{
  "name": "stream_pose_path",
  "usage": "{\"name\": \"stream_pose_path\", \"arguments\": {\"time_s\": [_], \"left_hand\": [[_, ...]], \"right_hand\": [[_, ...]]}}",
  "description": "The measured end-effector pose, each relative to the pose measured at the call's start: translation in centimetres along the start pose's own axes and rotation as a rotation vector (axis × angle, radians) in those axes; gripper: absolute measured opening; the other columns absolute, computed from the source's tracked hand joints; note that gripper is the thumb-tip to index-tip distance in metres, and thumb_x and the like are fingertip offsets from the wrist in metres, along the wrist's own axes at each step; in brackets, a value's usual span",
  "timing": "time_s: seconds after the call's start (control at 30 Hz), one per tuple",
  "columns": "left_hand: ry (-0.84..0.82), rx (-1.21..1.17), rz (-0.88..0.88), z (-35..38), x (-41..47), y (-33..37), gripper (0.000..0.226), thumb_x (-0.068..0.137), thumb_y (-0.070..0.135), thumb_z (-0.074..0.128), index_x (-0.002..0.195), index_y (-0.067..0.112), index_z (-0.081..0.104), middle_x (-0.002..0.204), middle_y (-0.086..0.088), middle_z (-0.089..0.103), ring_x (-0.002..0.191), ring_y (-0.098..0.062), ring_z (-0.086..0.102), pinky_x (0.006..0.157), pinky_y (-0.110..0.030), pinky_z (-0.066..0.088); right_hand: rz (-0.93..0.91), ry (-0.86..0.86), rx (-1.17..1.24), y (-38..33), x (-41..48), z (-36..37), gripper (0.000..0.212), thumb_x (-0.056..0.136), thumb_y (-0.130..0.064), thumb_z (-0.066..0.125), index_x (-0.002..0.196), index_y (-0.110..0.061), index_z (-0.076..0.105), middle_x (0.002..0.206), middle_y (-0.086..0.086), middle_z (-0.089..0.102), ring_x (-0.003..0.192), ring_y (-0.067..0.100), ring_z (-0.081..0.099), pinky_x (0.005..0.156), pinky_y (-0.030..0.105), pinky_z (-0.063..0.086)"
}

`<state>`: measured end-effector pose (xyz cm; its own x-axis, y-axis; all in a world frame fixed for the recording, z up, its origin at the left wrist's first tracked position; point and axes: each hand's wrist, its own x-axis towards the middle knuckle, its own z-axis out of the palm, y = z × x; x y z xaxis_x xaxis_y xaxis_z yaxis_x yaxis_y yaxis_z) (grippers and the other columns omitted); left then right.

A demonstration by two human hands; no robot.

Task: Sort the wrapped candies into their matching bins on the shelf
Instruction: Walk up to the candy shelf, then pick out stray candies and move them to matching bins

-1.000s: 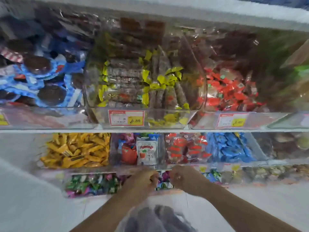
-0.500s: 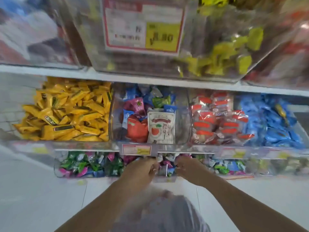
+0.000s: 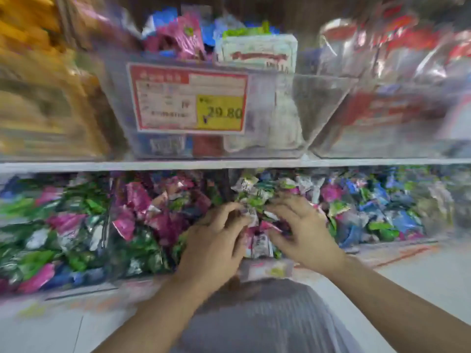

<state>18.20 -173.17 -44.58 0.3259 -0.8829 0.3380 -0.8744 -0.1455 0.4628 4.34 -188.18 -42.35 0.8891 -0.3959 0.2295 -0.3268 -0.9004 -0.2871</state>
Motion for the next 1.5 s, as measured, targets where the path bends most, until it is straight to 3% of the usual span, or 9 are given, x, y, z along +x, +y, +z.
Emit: {"name": "stream_pose_path", "arguments": {"time_s": [0.13,0.23,0.37,0.57,0.7,1.03,1.13,1.3,1.5], "left_hand": [[0.071,0.109,0.034,1.7,-0.6,-0.2,0.036,0.078,0.027,0.072,0.112,0.024,0.061,0.131,0.000,0.049,0.102,-0.026,0.058,0.071,-0.037,0.054],[0.108,0.174,0.035,2.5,-0.9,0.2,0.035,0.083,0.029,0.067,0.116,0.022,0.061,0.131,-0.002,0.048,0.107,-0.029,0.056,0.086,-0.045,0.051],[0.118,0.319,0.032,2.8,-1.8,0.9,0.035,0.082,0.027,0.069,0.116,0.020,0.064,0.133,-0.006,0.051,0.119,-0.035,0.052,0.100,-0.055,0.040],[0.082,0.347,-0.052,2.0,-3.3,3.1,0.031,0.086,0.024,0.065,0.116,0.022,0.064,0.144,-0.005,0.041,0.136,-0.034,0.033,0.108,-0.052,0.030],[0.057,0.327,-0.129,1.8,-3.8,4.6,0.036,0.093,0.030,0.053,0.129,0.027,0.054,0.154,0.000,0.023,0.143,-0.024,0.016,0.115,-0.043,0.017],[0.034,0.247,-0.163,1.5,-4.1,5.0,0.037,0.094,0.033,0.051,0.131,0.033,0.051,0.153,0.005,0.021,0.141,-0.018,0.018,0.116,-0.039,0.014],[0.030,0.249,-0.122,1.8,-3.9,4.4,0.036,0.094,0.035,0.050,0.131,0.032,0.050,0.152,0.006,0.023,0.140,-0.017,0.018,0.117,-0.040,0.011],[0.043,0.202,-0.060,2.1,-2.0,4.2,0.040,0.092,0.041,0.052,0.131,0.035,0.050,0.148,0.010,0.031,0.141,-0.013,0.018,0.120,-0.042,0.002],[-0.040,0.247,0.006,2.0,0.9,4.4,0.046,0.091,0.051,0.048,0.136,0.045,0.040,0.149,0.016,0.026,0.141,-0.007,0.014,0.116,-0.043,-0.011]], "right_hand": [[-0.027,0.048,0.007,0.9,-1.3,1.1,0.047,0.087,-0.039,0.054,0.121,-0.008,0.062,0.121,0.009,0.060,0.118,0.026,0.051,0.101,0.038,0.040],[-0.002,0.049,0.041,0.8,-1.9,1.2,0.048,0.087,-0.036,0.060,0.129,-0.013,0.057,0.131,0.007,0.053,0.126,0.025,0.045,0.106,0.039,0.038],[0.044,0.053,0.130,0.5,-3.0,0.6,0.051,0.088,-0.029,0.064,0.137,-0.023,0.048,0.141,-0.002,0.040,0.131,0.012,0.033,0.107,0.028,0.035],[0.040,0.045,0.106,1.2,-6.0,-1.1,0.047,0.092,-0.029,0.059,0.137,-0.021,0.047,0.144,-0.002,0.039,0.136,0.013,0.028,0.106,0.015,0.016],[0.055,0.084,0.161,2.1,-8.2,-1.9,0.039,0.091,-0.029,0.060,0.129,-0.023,0.054,0.134,-0.004,0.048,0.132,0.015,0.034,0.108,0.026,0.024],[0.182,0.120,0.201,3.3,-9.8,-0.6,0.033,0.090,-0.027,0.061,0.123,-0.023,0.058,0.124,-0.008,0.053,0.114,0.009,0.050,0.091,0.016,0.036],[0.196,0.130,0.176,3.2,-9.6,0.1,0.032,0.089,-0.024,0.063,0.121,-0.023,0.059,0.116,-0.009,0.054,0.102,0.009,0.054,0.087,0.024,0.044],[0.143,0.167,-0.018,3.2,-7.8,-0.8,0.036,0.089,-0.026,0.062,0.124,-0.020,0.060,0.125,-0.003,0.057,0.119,0.021,0.048,0.101,0.037,0.038],[0.158,0.105,0.001,4.1,-4.5,-1.5,0.043,0.092,-0.019,0.056,0.134,-0.027,0.050,0.141,-0.007,0.044,0.126,0.013,0.042,0.101,0.027,0.037]]}}
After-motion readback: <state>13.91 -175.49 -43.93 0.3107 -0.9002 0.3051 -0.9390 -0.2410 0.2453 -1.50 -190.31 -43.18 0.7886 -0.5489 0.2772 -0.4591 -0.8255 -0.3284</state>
